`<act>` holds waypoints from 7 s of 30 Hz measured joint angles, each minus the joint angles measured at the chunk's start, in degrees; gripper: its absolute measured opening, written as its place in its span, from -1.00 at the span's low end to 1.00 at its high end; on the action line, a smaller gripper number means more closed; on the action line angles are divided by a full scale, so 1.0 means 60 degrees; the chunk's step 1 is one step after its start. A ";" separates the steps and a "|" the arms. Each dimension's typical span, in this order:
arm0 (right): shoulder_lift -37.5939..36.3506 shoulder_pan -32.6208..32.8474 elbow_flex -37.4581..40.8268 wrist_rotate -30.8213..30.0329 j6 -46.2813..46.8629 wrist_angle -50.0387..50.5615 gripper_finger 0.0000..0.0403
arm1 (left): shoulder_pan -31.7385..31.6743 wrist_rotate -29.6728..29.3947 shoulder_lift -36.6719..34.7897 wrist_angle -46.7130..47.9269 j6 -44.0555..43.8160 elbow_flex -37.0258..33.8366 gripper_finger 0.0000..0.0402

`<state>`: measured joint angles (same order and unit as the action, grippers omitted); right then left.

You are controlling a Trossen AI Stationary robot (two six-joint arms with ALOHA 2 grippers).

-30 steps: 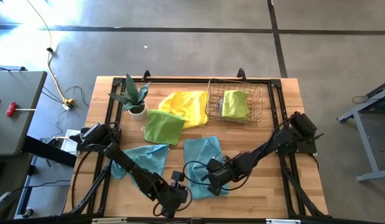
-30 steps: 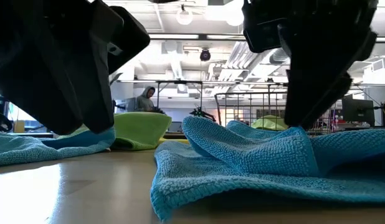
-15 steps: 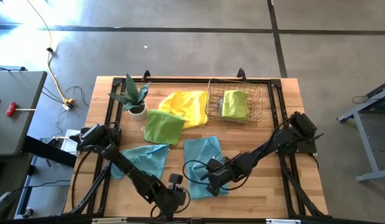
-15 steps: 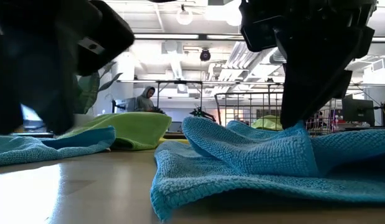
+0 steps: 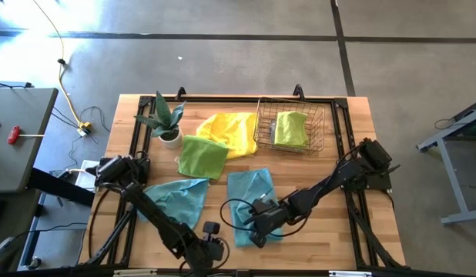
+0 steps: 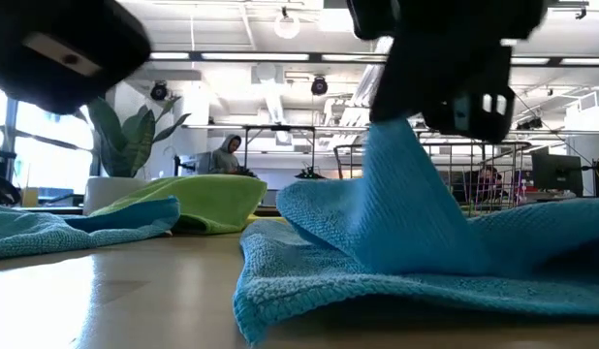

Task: Fold microfiber towels
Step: Fold the right blue microfiber towel

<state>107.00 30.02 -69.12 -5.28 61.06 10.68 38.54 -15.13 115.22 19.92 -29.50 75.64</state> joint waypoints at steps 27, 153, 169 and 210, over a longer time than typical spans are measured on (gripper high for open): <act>-0.0083 -0.0095 -0.0210 0.1327 -0.2658 -0.1110 -0.35 | 0.0318 -0.0822 0.0011 -0.0011 -0.0111 0.0000 -0.61; -0.1128 0.0156 0.5493 -0.5245 -0.4433 -0.5344 -0.34 | -0.4783 -0.1844 0.0922 -0.1893 0.1987 -0.0007 -0.98; -0.0505 -0.0251 0.5497 -0.4341 -0.4251 -0.5537 -0.34 | -0.4771 -0.1849 0.0928 -0.1801 0.2702 -0.0004 -0.73; -0.0510 -0.0247 0.5479 -0.4370 -0.3896 -0.4956 -0.34 | -0.4717 -0.3166 0.0038 0.2773 0.0694 -0.0004 -1.00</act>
<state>103.94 28.54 -36.25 -31.50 37.68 -19.06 10.24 -34.12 115.45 36.56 -25.34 75.61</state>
